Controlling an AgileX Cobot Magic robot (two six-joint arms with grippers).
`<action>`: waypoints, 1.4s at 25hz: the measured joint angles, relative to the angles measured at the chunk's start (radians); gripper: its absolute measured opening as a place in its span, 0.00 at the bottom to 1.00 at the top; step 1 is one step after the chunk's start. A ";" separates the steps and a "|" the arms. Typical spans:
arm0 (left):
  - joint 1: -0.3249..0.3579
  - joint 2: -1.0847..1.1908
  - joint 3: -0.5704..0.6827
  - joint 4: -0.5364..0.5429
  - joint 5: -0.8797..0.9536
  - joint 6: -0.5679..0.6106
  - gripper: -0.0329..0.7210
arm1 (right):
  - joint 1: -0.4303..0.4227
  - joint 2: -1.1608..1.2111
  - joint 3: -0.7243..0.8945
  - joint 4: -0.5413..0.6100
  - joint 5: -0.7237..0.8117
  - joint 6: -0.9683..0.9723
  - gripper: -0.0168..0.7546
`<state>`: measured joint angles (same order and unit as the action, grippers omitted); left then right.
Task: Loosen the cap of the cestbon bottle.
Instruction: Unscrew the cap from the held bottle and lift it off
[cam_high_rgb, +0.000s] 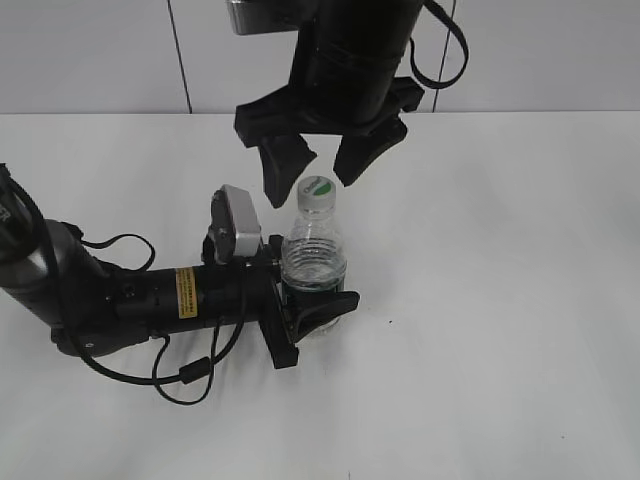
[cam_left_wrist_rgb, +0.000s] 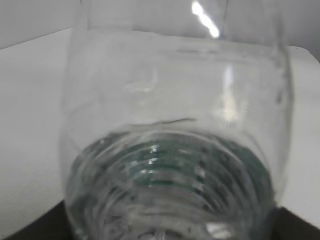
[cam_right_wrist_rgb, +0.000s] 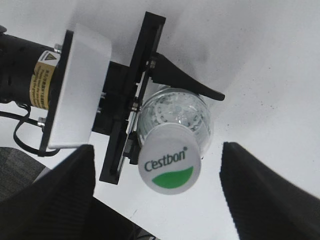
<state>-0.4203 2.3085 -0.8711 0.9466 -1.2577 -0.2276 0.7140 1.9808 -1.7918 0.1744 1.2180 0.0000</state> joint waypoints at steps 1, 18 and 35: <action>0.000 0.000 0.000 0.000 0.000 0.000 0.57 | 0.000 0.000 0.000 -0.001 0.000 0.000 0.79; 0.000 0.000 0.000 -0.001 0.000 0.000 0.57 | 0.000 0.005 -0.001 -0.059 0.001 0.000 0.78; 0.000 0.000 0.000 -0.004 0.001 0.000 0.57 | 0.002 0.025 -0.002 -0.048 0.001 -0.009 0.41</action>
<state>-0.4203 2.3085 -0.8711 0.9426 -1.2569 -0.2276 0.7160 2.0061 -1.7936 0.1261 1.2192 -0.0094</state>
